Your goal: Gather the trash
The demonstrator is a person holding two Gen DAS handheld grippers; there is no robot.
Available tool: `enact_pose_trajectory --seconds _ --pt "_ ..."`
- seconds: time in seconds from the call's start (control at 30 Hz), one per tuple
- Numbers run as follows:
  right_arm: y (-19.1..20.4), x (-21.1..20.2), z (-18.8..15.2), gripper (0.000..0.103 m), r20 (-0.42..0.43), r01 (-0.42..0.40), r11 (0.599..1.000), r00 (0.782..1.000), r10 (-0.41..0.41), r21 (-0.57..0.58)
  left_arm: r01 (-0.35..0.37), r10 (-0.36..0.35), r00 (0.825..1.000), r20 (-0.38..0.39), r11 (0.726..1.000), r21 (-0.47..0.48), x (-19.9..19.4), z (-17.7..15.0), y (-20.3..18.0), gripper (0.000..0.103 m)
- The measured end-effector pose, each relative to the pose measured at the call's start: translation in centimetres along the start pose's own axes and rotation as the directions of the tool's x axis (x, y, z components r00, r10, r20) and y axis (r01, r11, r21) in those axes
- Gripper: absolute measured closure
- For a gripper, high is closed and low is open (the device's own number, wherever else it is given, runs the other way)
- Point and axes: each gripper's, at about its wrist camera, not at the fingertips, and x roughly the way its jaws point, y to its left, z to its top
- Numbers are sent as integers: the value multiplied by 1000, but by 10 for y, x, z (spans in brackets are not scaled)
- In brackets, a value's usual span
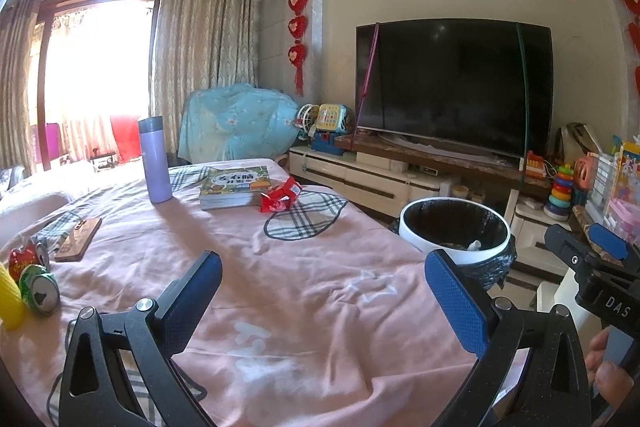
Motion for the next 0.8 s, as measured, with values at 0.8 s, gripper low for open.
enact_pose_trajectory --seconds 0.8 --pt "4 -3 2 0 4 -8 1000 1000 8 11 -2 2 1000 17 1000 26 -1 -8 -2 1"
